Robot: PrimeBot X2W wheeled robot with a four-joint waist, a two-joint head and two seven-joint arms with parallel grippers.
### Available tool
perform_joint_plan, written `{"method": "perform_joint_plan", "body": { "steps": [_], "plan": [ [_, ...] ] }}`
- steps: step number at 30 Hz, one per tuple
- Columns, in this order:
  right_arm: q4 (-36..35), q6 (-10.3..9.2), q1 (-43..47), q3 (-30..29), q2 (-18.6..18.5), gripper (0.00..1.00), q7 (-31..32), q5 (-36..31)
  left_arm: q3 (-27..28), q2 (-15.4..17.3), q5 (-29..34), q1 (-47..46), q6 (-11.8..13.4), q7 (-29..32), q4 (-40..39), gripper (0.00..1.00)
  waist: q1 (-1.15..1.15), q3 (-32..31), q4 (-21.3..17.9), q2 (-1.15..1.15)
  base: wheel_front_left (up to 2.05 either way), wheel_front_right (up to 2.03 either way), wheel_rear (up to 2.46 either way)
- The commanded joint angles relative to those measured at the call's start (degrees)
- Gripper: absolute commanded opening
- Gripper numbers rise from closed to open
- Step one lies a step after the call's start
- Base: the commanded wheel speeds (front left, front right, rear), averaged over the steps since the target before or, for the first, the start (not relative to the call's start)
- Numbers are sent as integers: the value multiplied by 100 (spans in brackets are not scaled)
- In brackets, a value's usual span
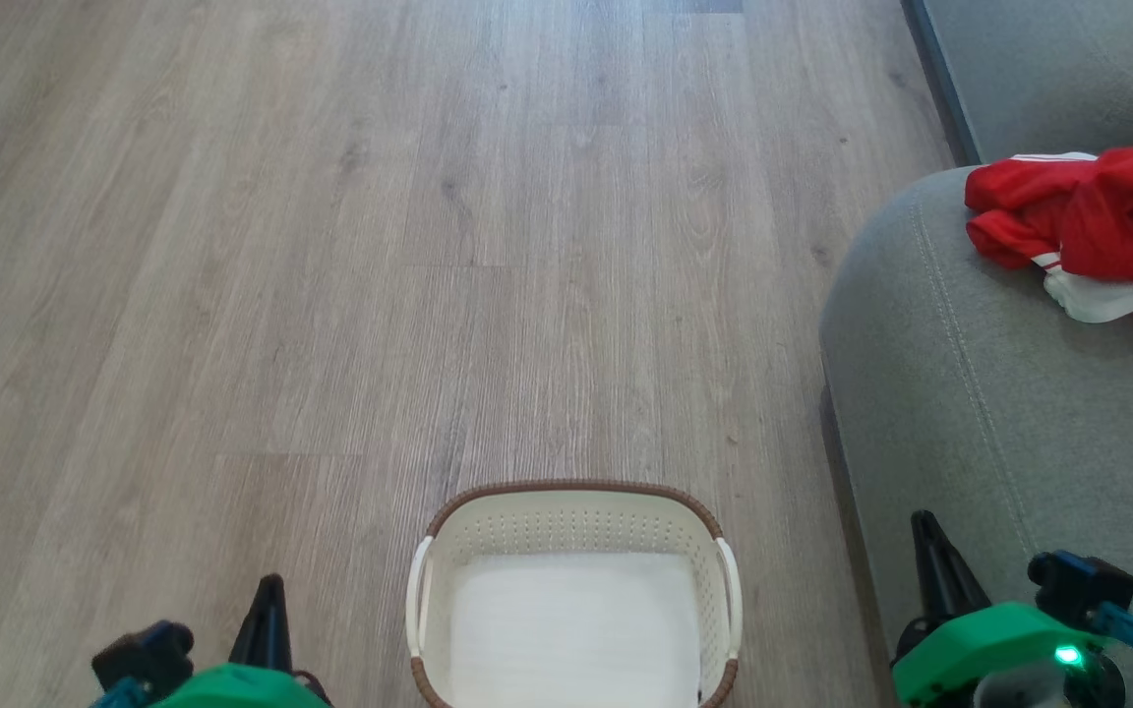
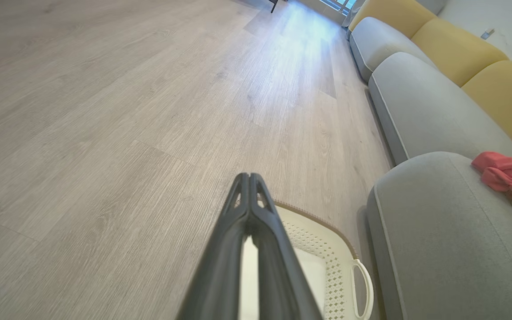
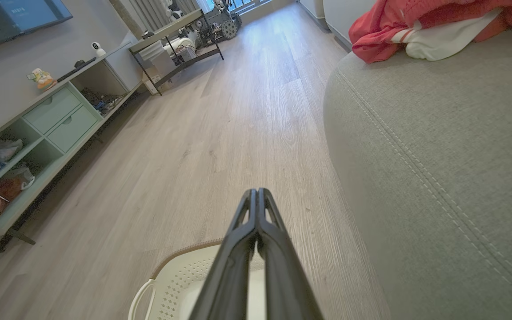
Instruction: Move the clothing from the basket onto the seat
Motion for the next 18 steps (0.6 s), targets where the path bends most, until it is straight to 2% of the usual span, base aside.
{"method": "perform_joint_plan", "body": {
  "steps": [1,18],
  "plan": [
    [-223,0,-278,-33,2,0,32,198,177,13,-165,-340,-74,29,-178,0,0,4,-6,0,0,0,0],
    [-320,-1,-373,-150,3,0,330,1383,473,-59,-1209,-517,-326,321,-189,0,0,46,-73,0,0,0,0]
  ]
}}
